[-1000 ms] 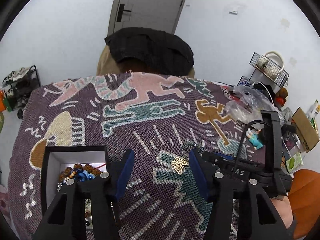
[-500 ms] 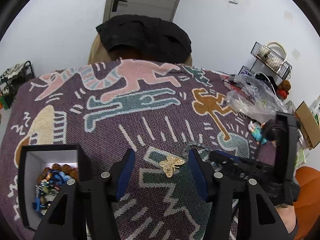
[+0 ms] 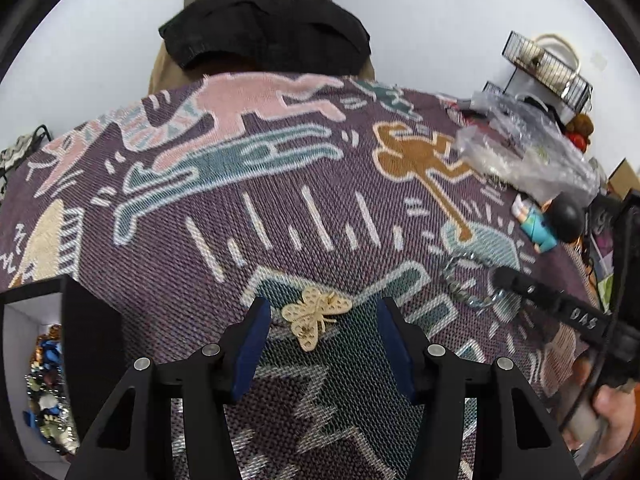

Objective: Organize jewelry
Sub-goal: 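Grasp the gold butterfly pendant with the left tool and lift it, then lower the butterfly pendant into the black box and open the left tool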

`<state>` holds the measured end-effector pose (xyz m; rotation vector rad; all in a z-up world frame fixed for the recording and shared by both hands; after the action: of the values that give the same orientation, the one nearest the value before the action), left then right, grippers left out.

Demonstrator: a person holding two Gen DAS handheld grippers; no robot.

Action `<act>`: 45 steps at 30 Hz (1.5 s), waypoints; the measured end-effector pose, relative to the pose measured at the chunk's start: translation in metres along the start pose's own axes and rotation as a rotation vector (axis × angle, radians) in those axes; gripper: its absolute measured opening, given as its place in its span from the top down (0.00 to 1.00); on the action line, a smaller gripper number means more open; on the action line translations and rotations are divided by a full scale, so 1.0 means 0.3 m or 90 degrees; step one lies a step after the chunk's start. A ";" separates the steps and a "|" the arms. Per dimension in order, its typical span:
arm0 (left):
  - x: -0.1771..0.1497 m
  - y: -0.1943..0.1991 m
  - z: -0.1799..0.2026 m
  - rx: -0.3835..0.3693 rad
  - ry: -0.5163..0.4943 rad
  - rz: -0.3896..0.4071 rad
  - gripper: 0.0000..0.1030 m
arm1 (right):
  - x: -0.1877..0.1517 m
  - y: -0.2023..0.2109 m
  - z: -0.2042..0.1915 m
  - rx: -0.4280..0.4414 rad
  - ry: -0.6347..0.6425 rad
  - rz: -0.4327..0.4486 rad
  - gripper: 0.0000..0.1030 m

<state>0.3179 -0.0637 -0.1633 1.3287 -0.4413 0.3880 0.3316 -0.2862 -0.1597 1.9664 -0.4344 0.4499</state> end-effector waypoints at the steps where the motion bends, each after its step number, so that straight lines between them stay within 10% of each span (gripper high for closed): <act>1: -0.004 -0.009 0.004 0.003 -0.006 -0.006 0.45 | 0.000 0.002 0.003 0.001 -0.002 -0.001 0.89; 8: -0.001 -0.055 0.007 0.036 -0.025 -0.011 0.47 | -0.010 -0.012 0.000 0.008 -0.011 -0.014 0.89; 13: 0.016 -0.066 -0.005 0.055 -0.025 -0.003 0.68 | -0.003 -0.019 0.010 0.018 -0.020 -0.019 0.89; 23: -0.017 -0.033 0.007 0.023 -0.024 0.000 0.68 | -0.022 -0.033 -0.057 -0.020 0.051 -0.019 0.84; 45: 0.025 0.391 -0.165 0.022 0.033 0.157 0.68 | 0.033 0.188 -0.333 0.067 0.099 0.103 0.89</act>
<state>0.2689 0.0084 -0.0703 1.2988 -0.5589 0.6362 0.3007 -0.2196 -0.0709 1.9875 -0.4809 0.7374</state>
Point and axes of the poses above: each gripper's, at about its wrist camera, not at the fingertips, and y roughly against the way its jaws point, z to its right, x to its top, the point moved 4 cm from there along -y, roughly the way its jaws point, and after that the axes turned 2 degrees about -z, right-handed, at the moved point
